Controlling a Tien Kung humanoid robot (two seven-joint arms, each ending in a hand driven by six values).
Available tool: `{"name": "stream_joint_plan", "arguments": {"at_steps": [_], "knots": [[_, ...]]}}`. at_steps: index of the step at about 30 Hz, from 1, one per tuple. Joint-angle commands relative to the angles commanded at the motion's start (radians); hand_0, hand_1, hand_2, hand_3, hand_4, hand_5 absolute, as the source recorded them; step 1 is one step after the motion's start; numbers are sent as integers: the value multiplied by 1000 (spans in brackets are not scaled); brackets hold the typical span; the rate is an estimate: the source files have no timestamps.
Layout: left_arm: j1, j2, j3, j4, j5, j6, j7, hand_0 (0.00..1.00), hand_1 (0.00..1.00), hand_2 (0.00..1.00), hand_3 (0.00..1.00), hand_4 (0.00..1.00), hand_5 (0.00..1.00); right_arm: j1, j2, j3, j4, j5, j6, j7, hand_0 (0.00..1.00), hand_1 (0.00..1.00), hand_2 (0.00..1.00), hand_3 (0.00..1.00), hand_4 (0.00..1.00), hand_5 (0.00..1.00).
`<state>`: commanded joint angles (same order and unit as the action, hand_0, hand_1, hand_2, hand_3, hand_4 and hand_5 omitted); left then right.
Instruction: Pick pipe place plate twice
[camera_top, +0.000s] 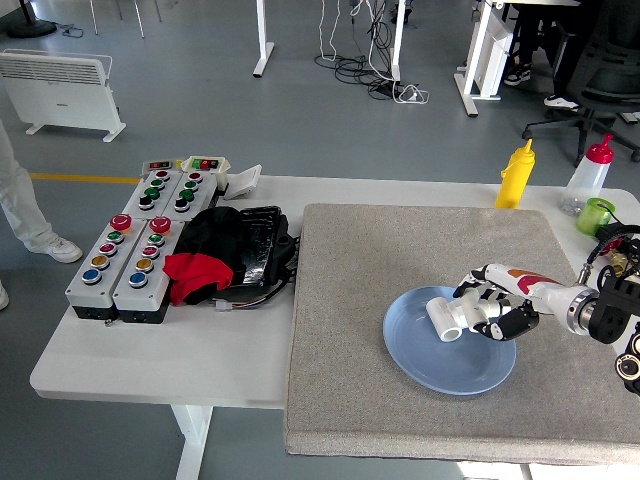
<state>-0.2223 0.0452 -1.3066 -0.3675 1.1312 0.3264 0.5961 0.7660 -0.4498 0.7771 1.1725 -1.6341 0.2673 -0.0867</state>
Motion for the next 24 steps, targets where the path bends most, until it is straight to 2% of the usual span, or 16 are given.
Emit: {"name": "stream_joint_plan", "arguments": {"at_steps": [8, 16, 17, 22, 23, 24], "knots": [[4, 0, -2, 1, 3, -2, -1, 659, 642, 611, 620, 379, 998, -30, -35, -31, 99, 16, 8, -24, 523, 526, 529, 692, 669, 61], [-2, 0, 0, 1, 0, -2, -2, 659, 642, 612, 619, 379, 998, -30, -39, -65, 138, 19, 16, -35, 533, 532, 532, 693, 670, 64], [-2, 0, -1, 2, 0, -2, -2, 658, 642, 611, 617, 379, 998, -30, -40, -68, 140, 20, 17, -35, 587, 560, 554, 698, 682, 84], [-6, 2, 2, 2, -5, -1, -5, 658, 642, 611, 617, 379, 998, -27, -43, -78, 138, 14, 25, -42, 587, 560, 554, 698, 682, 84], [-7, 1, 2, 2, -5, 0, -6, 658, 641, 609, 616, 379, 998, -26, -42, -80, 139, 14, 26, -45, 701, 665, 676, 755, 696, 105], [-7, 1, 2, 2, -5, 0, -6, 658, 641, 609, 616, 379, 998, -25, -41, -81, 139, 14, 27, -46, 701, 665, 676, 755, 696, 105]]}}
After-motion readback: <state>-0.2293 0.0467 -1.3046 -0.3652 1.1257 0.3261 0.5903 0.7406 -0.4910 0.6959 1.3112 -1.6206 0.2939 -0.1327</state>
